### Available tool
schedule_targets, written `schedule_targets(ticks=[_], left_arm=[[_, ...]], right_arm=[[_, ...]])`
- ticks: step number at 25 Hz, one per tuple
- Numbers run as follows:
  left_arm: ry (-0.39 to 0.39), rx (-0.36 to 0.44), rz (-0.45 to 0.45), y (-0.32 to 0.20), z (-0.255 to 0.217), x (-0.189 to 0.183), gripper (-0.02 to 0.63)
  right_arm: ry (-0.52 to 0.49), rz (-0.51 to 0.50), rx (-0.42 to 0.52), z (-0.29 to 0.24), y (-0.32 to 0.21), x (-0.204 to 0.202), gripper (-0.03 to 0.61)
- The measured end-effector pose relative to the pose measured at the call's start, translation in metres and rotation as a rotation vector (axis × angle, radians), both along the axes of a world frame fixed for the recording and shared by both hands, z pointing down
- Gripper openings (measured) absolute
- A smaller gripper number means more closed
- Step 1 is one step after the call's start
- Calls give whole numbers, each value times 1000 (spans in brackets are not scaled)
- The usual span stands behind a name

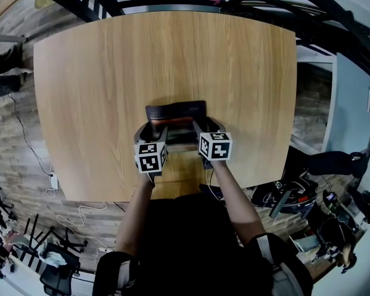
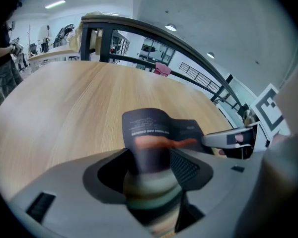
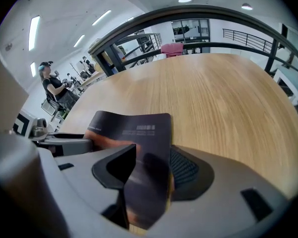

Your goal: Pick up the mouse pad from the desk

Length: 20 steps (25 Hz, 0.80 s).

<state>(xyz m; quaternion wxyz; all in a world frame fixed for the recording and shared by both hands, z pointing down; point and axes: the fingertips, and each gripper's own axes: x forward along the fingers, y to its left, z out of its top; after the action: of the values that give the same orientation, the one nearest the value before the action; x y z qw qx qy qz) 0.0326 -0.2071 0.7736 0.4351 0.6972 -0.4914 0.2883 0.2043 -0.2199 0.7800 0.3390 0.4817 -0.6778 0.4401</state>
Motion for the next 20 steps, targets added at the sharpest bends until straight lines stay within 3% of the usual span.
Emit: schedule_targets(ticks=[20], left_arm=[[17,0,24,1,0,4,273]], right_arm=[[-55,-106,-2,0,13,-73,206]])
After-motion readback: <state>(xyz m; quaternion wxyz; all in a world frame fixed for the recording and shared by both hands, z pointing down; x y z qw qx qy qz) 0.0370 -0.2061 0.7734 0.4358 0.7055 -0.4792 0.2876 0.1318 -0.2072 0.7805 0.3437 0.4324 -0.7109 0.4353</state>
